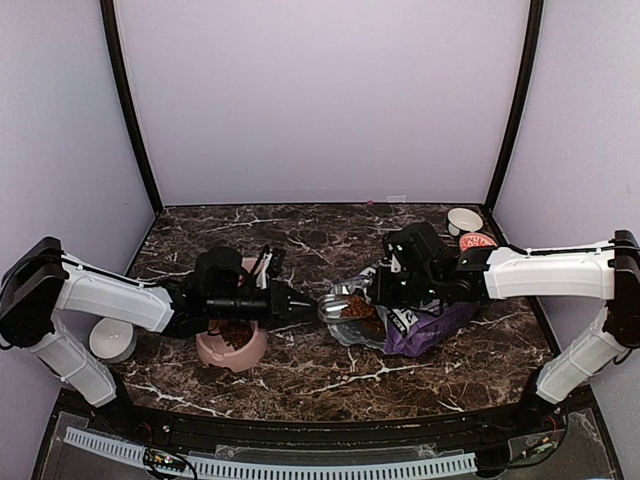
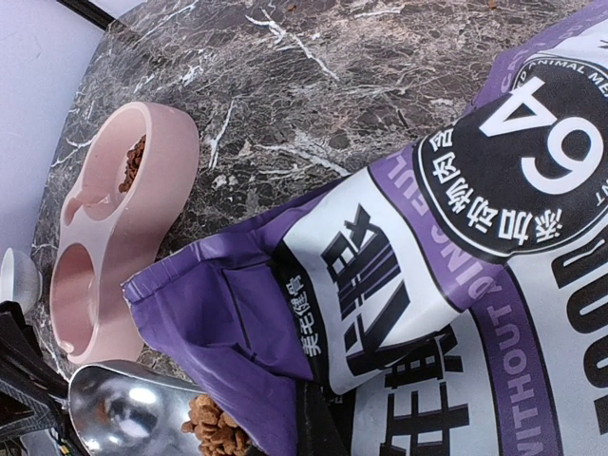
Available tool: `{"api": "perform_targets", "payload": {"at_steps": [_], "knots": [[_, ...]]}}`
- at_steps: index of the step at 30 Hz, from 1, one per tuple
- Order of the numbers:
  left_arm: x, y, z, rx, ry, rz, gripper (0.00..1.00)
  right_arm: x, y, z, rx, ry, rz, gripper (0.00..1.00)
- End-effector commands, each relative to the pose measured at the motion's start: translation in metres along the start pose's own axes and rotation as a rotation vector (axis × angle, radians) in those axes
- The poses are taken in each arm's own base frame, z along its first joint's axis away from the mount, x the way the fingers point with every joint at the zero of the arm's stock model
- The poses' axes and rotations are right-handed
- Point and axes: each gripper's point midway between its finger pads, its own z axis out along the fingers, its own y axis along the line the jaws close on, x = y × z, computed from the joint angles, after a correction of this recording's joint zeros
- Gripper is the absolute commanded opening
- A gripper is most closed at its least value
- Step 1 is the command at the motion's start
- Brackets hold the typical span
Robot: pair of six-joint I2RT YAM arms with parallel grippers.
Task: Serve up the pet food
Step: Collect the pet food from the pet food bag, then place the pet food in the pet food bowl.
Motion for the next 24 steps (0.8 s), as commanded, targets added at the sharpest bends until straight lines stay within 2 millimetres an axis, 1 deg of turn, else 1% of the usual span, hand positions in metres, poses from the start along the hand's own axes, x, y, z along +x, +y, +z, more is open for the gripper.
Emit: {"api": "perform_targets", "payload": {"at_steps": [1, 6, 12, 15, 18, 24], "knots": [[-0.021, -0.064, -0.021, 0.198, -0.062, 0.073, 0.00, -0.002, -0.018, 0.000, 0.080, -0.008, 0.012, 0.00], [-0.030, -0.077, -0.027, 0.233, -0.080, 0.071, 0.00, -0.002, -0.017, 0.002, 0.078, -0.005, 0.011, 0.00], [-0.035, -0.084, -0.032, 0.253, -0.091, 0.075, 0.00, -0.003, -0.016, 0.002, 0.075, -0.005, 0.007, 0.00], [-0.034, -0.082, -0.033, 0.245, -0.091, 0.078, 0.00, -0.003, -0.016, 0.001, 0.076, -0.007, 0.006, 0.00], [-0.031, -0.073, -0.032, 0.235, -0.090, 0.073, 0.00, -0.004, -0.015, 0.001, 0.072, -0.007, 0.007, 0.00], [-0.027, -0.064, -0.033, 0.239, -0.087, 0.057, 0.00, -0.006, -0.014, 0.000, 0.071, -0.009, 0.005, 0.00]]}}
